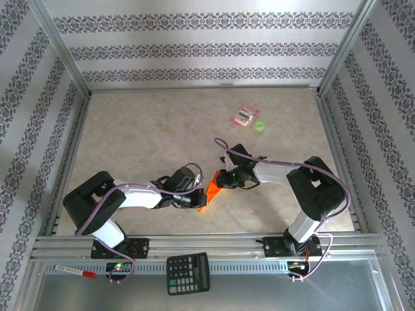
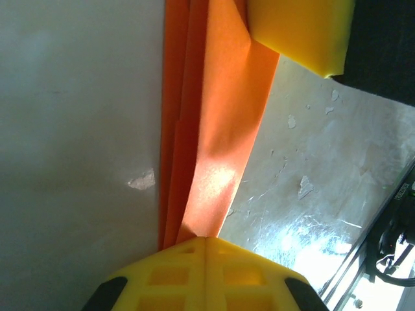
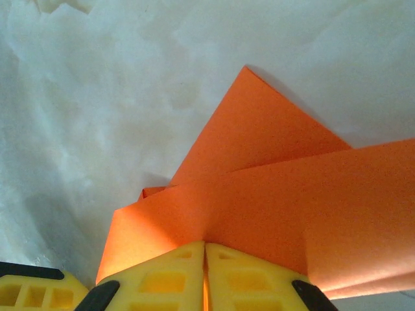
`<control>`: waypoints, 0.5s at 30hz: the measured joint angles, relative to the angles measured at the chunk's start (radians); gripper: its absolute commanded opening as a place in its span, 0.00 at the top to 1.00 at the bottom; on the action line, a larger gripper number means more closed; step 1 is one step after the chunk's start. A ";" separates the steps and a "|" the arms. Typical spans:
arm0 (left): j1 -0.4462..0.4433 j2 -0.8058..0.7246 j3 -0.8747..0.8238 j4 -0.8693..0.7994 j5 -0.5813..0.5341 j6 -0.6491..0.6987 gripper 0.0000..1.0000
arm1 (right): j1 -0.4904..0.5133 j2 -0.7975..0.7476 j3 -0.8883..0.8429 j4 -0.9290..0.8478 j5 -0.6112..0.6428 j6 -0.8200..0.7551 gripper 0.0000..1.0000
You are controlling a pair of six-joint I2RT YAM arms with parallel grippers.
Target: Fold a paper plane with a square sheet of paper (pick it up from the middle)
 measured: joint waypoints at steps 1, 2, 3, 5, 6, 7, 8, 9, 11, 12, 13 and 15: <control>0.001 0.000 -0.002 0.004 0.001 -0.002 0.99 | 0.000 0.000 0.000 0.000 0.000 -0.001 0.91; 0.003 0.000 -0.005 0.008 0.003 -0.003 0.99 | 0.000 0.000 0.000 0.000 0.000 -0.002 0.91; 0.005 0.000 -0.010 0.016 0.008 -0.007 0.99 | 0.000 0.000 0.000 0.000 0.000 -0.004 0.91; 0.010 0.000 -0.019 0.034 0.012 -0.014 0.99 | 0.000 0.000 0.001 -0.002 0.000 -0.006 0.91; 0.012 -0.002 -0.024 0.040 0.016 -0.017 0.99 | 0.000 0.001 0.002 -0.003 0.000 -0.008 0.91; 0.014 -0.005 -0.031 0.048 0.016 -0.019 0.99 | 0.000 0.002 0.003 -0.003 0.000 -0.009 0.91; 0.015 -0.010 -0.037 0.052 0.016 -0.021 0.99 | 0.000 0.004 0.005 -0.004 0.000 -0.010 0.91; 0.017 -0.016 -0.046 0.057 0.016 -0.022 0.99 | 0.000 0.004 0.005 -0.004 -0.001 -0.011 0.91; 0.018 -0.025 -0.058 0.061 0.016 -0.025 0.99 | 0.000 0.005 0.005 -0.003 -0.003 -0.011 0.91; 0.018 -0.029 -0.063 0.062 0.016 -0.026 0.98 | 0.000 0.006 0.006 -0.004 -0.004 -0.011 0.91; 0.018 -0.034 -0.068 0.064 0.016 -0.026 0.98 | 0.000 0.006 0.007 -0.006 -0.004 -0.011 0.91; 0.018 -0.050 -0.080 0.063 0.016 -0.029 0.96 | 0.000 0.007 0.008 -0.007 -0.004 -0.011 0.91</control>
